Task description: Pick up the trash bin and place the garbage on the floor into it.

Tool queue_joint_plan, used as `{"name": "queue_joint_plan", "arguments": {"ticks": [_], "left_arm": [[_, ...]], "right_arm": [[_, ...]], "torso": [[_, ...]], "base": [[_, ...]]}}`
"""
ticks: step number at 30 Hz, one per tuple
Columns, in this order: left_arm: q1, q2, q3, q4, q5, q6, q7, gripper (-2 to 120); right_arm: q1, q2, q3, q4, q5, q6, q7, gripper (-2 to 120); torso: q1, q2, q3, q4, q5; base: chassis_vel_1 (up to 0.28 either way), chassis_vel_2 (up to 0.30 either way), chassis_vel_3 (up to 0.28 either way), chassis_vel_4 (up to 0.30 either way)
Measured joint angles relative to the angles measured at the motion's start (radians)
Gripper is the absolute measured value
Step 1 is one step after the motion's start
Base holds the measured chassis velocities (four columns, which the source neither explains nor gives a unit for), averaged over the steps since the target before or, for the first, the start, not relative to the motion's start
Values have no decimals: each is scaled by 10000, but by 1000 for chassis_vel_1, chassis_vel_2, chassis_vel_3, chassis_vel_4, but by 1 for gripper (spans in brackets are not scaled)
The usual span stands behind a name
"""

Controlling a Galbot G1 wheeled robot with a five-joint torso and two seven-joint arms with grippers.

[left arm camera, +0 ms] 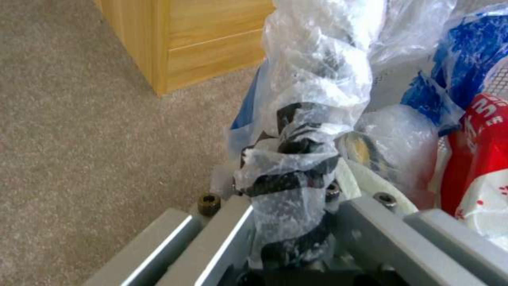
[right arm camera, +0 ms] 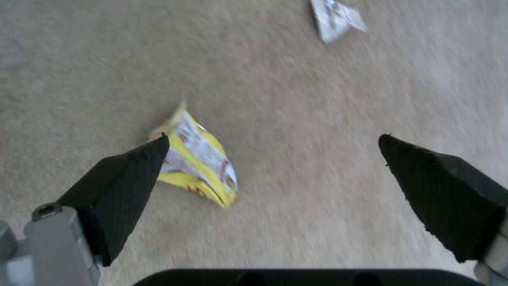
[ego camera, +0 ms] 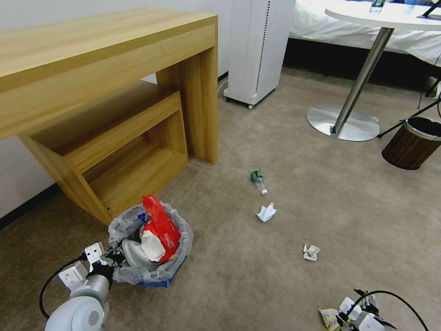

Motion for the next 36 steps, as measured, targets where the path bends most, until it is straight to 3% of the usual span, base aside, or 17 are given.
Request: {"name": "queue_joint_plan", "arguments": {"ticks": [15, 27, 36], "left_arm": [[-56, -372, 74, 101, 221, -71, 11, 0], [10, -453, 74, 105, 297, -118, 13, 0], [8, -501, 109, 28, 302, -137, 16, 0]], "right_arm": [[-19, 623, -729, -2057, -1625, 1373, -699, 100], [632, 1580, -1022, -3350, -1671, 1576, -783, 99], [725, 1966, -1109, -3670, -1733, 1691, -809, 98]], "torso": [[0, 0, 0, 0, -3], [0, 0, 0, 0, -4], [0, 0, 0, 1, -4]], "base": [[0, 0, 0, 0], [0, 0, 0, 0], [0, 0, 0, 0]]}}
